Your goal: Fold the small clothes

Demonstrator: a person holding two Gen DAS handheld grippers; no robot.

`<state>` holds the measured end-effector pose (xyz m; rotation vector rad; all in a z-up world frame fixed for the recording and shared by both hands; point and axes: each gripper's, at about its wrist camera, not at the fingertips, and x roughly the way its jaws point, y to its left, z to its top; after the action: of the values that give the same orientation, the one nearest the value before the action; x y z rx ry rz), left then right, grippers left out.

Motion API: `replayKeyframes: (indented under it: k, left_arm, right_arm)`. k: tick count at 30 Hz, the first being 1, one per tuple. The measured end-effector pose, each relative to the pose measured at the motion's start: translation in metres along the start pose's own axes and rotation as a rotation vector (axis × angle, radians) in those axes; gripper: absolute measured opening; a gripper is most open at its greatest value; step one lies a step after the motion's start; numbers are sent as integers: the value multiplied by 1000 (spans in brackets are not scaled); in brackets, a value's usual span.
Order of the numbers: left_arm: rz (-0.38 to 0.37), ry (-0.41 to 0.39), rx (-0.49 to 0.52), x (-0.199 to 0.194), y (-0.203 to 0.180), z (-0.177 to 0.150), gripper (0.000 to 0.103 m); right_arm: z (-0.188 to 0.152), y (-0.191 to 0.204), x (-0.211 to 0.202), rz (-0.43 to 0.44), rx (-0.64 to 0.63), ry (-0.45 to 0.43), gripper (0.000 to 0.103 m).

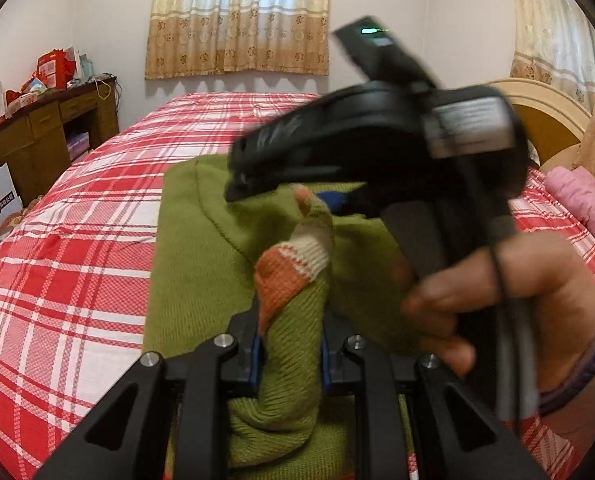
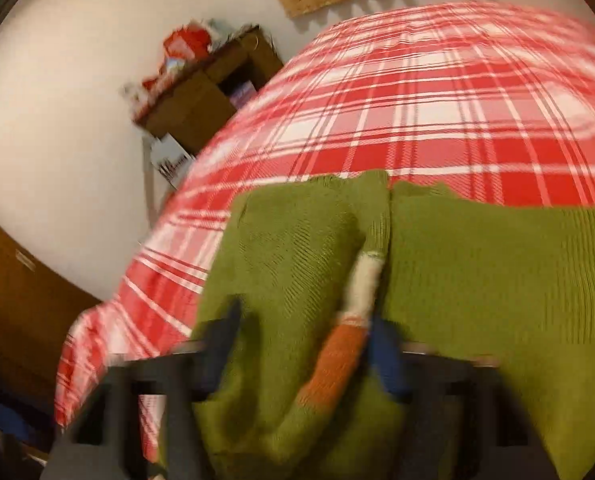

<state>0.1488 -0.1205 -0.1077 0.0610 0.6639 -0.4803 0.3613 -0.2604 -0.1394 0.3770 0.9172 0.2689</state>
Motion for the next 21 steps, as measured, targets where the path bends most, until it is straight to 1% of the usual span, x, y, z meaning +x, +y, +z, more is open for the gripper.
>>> replayKeyframes:
  k: [2,7,10,13,16,21]
  left_arm:
    - [-8,2,-8,-1,2,-1,23]
    - [-12,-3,-20,-4,2,0,24]
    - [-13,-22,-21,-11,-2,3,23]
    - [-27,-55,17,-23,-21,11,23]
    - [-49,-92,88,-33,-54,19,23]
    - [-110,-90,143,-23,-98,26,23]
  right_arm:
    - [0,5,1,-21,-25,-16,16]
    - [-4,21,-21,-51,-105,-90,13]
    - [-2,19,-45,-45,-104,-126,12]
    - [4,12,-69,-50,-116,-158,12]
    - [6,-8,-96,-79,-105,-189,12]
    - [0,-53,-127,-146,-58,-211,12]
